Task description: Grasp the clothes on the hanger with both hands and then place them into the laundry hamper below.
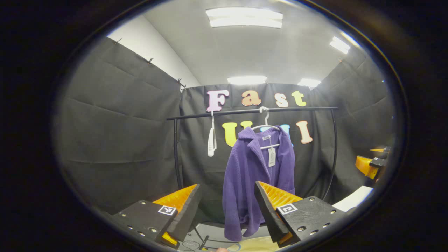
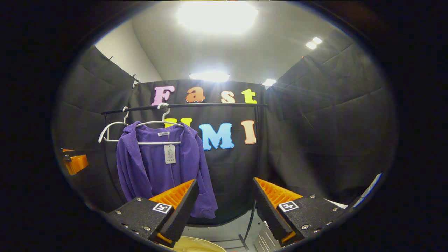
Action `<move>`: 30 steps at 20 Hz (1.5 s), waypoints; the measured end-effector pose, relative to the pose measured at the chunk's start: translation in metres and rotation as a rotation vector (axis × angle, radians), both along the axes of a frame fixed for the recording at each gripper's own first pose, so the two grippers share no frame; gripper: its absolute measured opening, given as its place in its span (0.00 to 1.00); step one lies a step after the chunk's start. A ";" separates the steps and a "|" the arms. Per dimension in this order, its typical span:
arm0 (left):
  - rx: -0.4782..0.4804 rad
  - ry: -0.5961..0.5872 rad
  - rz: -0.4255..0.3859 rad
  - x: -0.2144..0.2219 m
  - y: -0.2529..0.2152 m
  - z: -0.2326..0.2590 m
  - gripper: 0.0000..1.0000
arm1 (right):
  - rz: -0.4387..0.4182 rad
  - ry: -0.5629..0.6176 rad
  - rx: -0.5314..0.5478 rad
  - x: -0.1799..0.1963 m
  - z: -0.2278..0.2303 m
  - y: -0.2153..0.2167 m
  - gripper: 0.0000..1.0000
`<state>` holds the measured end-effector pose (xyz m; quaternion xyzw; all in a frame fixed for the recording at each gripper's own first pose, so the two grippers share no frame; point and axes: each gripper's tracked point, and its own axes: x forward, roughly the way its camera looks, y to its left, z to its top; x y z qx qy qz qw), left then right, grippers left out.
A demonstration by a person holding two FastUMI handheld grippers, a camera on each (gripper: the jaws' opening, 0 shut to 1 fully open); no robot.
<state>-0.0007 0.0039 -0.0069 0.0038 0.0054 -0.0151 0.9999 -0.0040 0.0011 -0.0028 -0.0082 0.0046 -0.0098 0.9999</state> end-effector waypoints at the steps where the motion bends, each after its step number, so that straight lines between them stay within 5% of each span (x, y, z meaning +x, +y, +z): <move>1: 0.000 0.004 0.000 0.001 0.003 -0.001 0.88 | -0.003 0.002 -0.001 0.000 -0.001 0.002 0.92; 15: -0.036 -0.048 -0.024 0.014 0.028 0.014 0.88 | -0.025 -0.042 -0.027 0.005 0.019 0.029 0.95; 30: -0.044 -0.105 -0.032 0.046 -0.010 0.055 0.88 | 0.115 -0.117 0.005 0.073 0.066 0.066 0.94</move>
